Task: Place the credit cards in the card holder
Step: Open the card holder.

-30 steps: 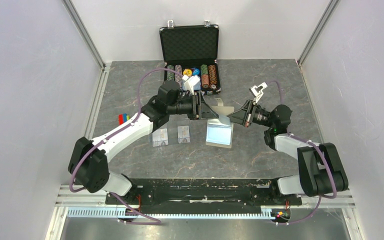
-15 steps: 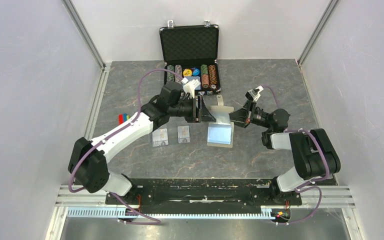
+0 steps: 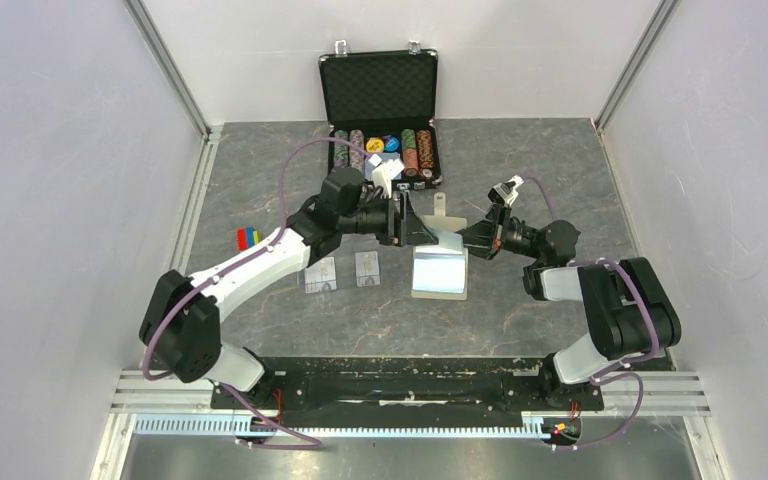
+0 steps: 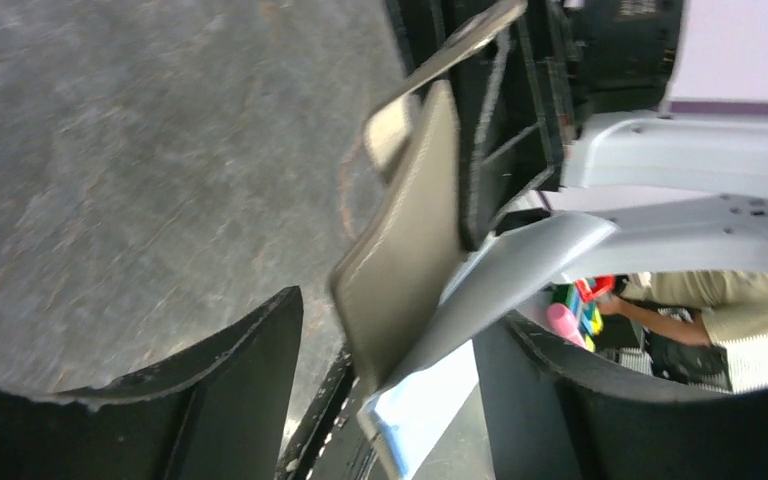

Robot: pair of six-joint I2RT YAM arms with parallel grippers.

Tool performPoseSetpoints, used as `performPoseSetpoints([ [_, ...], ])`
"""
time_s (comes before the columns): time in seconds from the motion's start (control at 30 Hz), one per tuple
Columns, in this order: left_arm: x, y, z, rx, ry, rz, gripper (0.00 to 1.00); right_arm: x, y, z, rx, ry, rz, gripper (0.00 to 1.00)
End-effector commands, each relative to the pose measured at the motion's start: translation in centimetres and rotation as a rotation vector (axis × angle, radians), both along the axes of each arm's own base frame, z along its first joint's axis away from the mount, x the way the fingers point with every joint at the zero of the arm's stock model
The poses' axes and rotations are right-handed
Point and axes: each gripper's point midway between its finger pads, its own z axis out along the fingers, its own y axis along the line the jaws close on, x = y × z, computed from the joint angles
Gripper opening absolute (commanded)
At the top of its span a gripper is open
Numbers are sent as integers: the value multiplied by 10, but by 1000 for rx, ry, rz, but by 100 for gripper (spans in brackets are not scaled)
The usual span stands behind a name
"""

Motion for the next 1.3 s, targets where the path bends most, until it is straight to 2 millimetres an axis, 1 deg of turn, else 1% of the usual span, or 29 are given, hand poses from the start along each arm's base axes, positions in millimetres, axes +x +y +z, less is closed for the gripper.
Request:
performPoseSetpoints([
  [0.0,-8,-20,35,-181,-56,-133,64,-38,-4,42,60,-481,28,0],
  [0.13,-9,-20,34,-185,-48,-134,45,-38,-4,42,56,-483,35,0],
  [0.2,-10,-19,34,-186,-45,-128,32,-38,-4,42,58,-480,32,0],
  [0.27,-10,-18,35,-187,-42,-122,17,-38,-4,41,58,-476,27,0],
  [0.3,-10,-17,35,-187,-43,-117,11,-37,-4,41,61,-473,22,0],
  [0.33,-9,-16,35,-183,-42,-106,8,-36,-4,40,61,-473,17,1],
  [0.4,-7,-12,35,-174,-47,-83,3,-33,-4,40,60,-473,9,13],
  [0.53,-3,-3,33,-126,-59,-45,2,-25,-3,38,33,-491,-14,36],
  [0.63,-3,7,28,-51,-68,-27,2,-16,-2,32,-9,-483,-35,46],
  [0.7,-4,14,24,0,-71,-15,2,-9,-2,26,-55,-493,-61,56],
  [0.8,-7,22,23,49,-77,-8,2,4,-2,9,-157,-474,-97,65],
  [0.83,-8,25,21,67,-77,-10,2,8,-3,-2,-210,-456,-106,69],
  [0.87,-9,27,19,86,-75,-10,2,14,-4,-9,-260,-478,-117,73],
  [0.9,-11,29,18,98,-75,-16,2,15,-6,-15,-302,-469,-117,75],
  [0.97,-15,33,14,128,-67,-36,2,19,-8,-21,-375,-508,-109,80],
  [1.07,-24,33,11,151,-53,-100,2,23,-13,-37,-492,-520,-77,86],
  [1.1,-28,32,11,157,-52,-131,2,25,-15,-40,-530,-552,-66,87],
  [1.17,-34,31,13,164,-46,-190,2,24,-19,-47,-590,-565,-38,90],
  [1.2,-39,29,12,168,-41,-225,2,23,-21,-50,-609,-567,-21,91],
  [1.27,-46,27,12,171,-28,-279,2,19,-20,-49,-610,-590,2,93],
])
